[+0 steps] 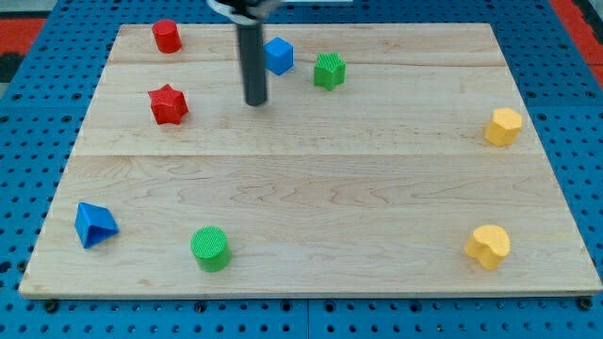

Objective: Move your arm to bottom left

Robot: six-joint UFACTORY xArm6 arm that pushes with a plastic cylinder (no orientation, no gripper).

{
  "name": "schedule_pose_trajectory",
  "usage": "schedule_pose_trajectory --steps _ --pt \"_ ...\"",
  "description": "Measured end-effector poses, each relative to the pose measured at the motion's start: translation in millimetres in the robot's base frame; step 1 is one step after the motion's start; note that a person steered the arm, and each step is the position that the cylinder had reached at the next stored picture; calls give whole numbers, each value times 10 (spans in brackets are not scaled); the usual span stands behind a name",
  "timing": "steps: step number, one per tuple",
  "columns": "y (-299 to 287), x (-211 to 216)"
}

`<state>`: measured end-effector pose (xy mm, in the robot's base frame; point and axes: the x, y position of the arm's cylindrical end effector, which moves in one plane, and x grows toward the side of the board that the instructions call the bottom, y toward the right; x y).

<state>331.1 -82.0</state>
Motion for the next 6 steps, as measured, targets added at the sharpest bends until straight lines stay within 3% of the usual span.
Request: schedule_pose_trajectory --steps 2,3,5,6 --pt "562 -882" --pt "593 -796" --pt "-191 1274" --pt "-815 2095"
